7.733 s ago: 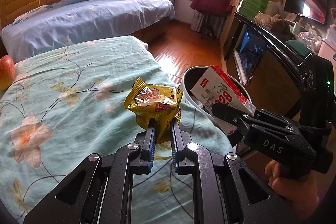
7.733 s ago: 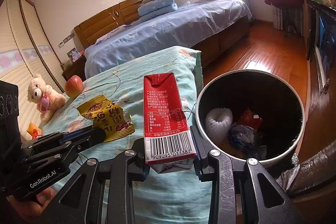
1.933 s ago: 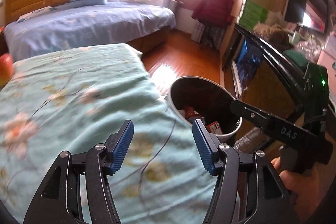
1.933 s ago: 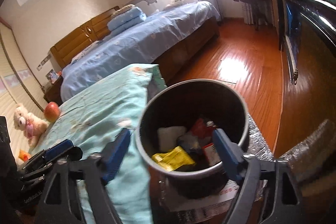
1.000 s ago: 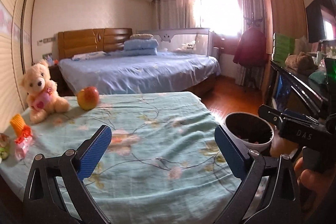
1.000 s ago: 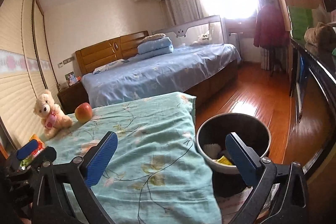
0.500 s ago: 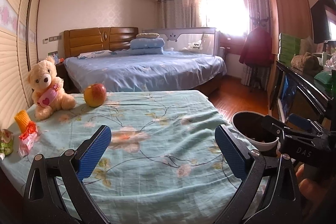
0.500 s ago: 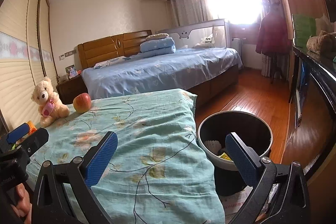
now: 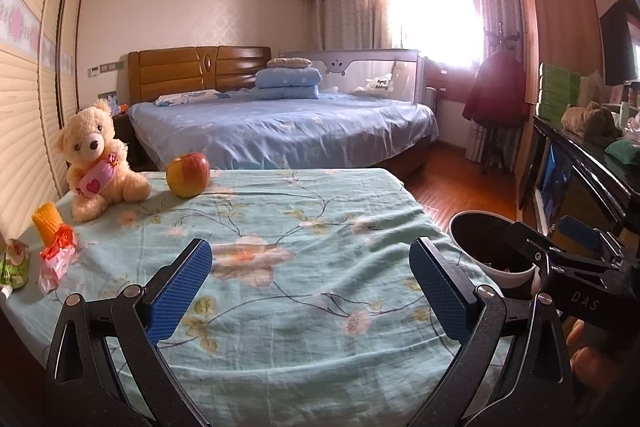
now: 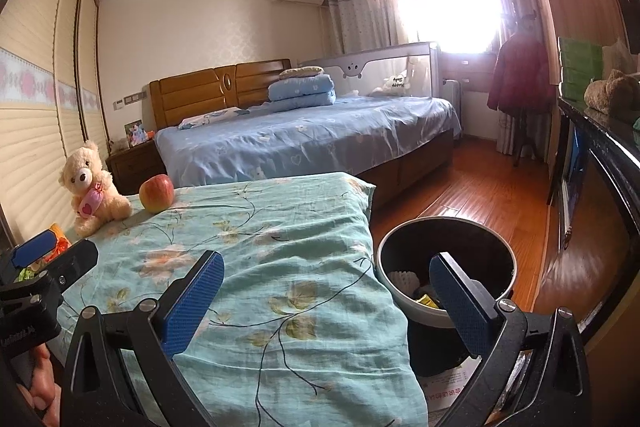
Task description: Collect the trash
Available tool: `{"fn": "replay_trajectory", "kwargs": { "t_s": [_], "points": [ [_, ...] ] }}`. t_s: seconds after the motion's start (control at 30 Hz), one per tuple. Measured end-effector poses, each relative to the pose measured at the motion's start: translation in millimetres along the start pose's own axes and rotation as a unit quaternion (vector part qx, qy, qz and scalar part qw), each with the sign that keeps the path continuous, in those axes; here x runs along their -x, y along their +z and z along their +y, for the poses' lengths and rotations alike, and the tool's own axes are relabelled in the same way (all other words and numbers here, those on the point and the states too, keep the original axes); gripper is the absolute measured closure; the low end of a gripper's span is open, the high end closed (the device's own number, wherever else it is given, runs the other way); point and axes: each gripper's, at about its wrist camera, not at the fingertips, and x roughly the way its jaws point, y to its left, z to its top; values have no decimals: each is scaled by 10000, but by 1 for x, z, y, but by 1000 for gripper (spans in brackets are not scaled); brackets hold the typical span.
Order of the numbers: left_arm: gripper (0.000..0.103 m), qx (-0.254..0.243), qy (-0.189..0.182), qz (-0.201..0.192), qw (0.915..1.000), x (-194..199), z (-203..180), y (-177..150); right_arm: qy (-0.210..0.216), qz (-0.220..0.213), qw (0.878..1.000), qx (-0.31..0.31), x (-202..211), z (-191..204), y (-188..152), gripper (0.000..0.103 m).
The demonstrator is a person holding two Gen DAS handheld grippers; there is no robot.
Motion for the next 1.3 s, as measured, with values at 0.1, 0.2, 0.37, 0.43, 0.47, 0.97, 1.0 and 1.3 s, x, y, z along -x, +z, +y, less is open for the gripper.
{"fn": "replay_trajectory", "kwargs": {
  "t_s": [0.1, 0.2, 0.37, 0.43, 0.47, 0.97, 1.0, 1.3],
  "points": [
    [2, -11, 14, -13, 10000, 0, 0, 0, 3, -4, 10000, 29, 0, 2, 0, 0],
    [2, -19, 8, -22, 10000, 1, 1, 0, -2, -5, 10000, 37, 0, 2, 0, 0],
    [2, 9, -7, -34, 10000, 1, 1, 0, 1, -9, 10000, 62, 1, 4, 1, 0],
    [2, 3, 3, -41, 10000, 1, 0, 0, 6, -12, 10000, 68, 1, 5, 1, 0],
    [2, -2, 15, -42, 10000, 1, 0, 0, 7, -12, 10000, 72, 1, 5, 1, 0],
    [2, -15, 102, -53, 9999, 2, -1, 0, 43, -23, 10000, 61, 3, 5, 1, 0],
    [2, -11, 95, -53, 9999, 1, -1, 0, 42, -20, 10000, 62, 3, 5, 1, 0],
    [2, -15, 73, -30, 10000, 0, -1, 0, 53, -35, 10000, 66, 4, 6, 2, 0]
  ]
}}
